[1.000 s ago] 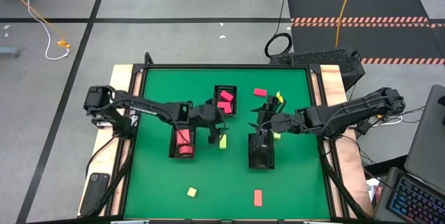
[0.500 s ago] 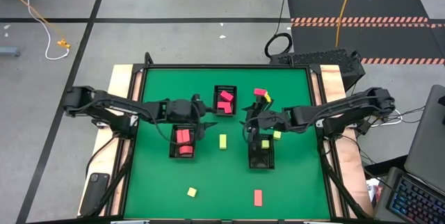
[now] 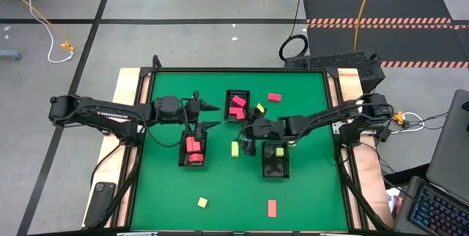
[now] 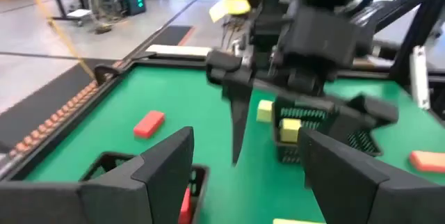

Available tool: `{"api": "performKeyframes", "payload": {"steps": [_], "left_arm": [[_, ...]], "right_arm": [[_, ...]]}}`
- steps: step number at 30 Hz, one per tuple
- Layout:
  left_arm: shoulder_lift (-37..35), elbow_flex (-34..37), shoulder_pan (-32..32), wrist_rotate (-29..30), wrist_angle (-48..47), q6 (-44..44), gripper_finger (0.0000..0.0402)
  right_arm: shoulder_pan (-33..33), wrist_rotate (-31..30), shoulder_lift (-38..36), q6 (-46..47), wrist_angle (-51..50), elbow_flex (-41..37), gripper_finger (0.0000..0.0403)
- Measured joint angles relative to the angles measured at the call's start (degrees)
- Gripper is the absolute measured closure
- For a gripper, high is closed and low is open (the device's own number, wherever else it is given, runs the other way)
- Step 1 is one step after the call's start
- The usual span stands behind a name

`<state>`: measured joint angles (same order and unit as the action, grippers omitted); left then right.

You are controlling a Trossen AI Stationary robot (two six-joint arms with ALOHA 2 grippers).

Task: Sort & place blocks by color
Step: Put the green block into the bottom right black bin

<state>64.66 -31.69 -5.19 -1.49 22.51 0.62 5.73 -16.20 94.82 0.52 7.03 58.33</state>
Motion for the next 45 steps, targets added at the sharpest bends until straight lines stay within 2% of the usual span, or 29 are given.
{"api": "performKeyframes", "payload": {"steps": [4,11,19,41,45], "left_arm": [[-0.2,3.4,0.5,-0.5,1.7,2.1,0.0144],[-0.2,6.9,1.3,-0.5,5.5,4.2,0.0144],[-0.2,7.8,2.5,-0.5,5.4,5.1,0.0144],[-0.2,7.7,3.1,0.0,5.1,5.5,0.0144],[-0.2,7.7,3.2,0.0,5.1,5.5,0.0144]], "right_arm": [[1.3,1.4,4.9,0.4,-0.8,3.3,0.004],[1.9,1.6,10.2,0.8,-7.6,7.5,0.0006],[1.8,5.9,10.1,2.1,-9.3,7.6,0.0003],[1.8,5.9,10.1,3.3,-4.9,4.7,0.0003],[1.9,6.0,12.3,3.3,-3.7,4.6,0.0003]]}}
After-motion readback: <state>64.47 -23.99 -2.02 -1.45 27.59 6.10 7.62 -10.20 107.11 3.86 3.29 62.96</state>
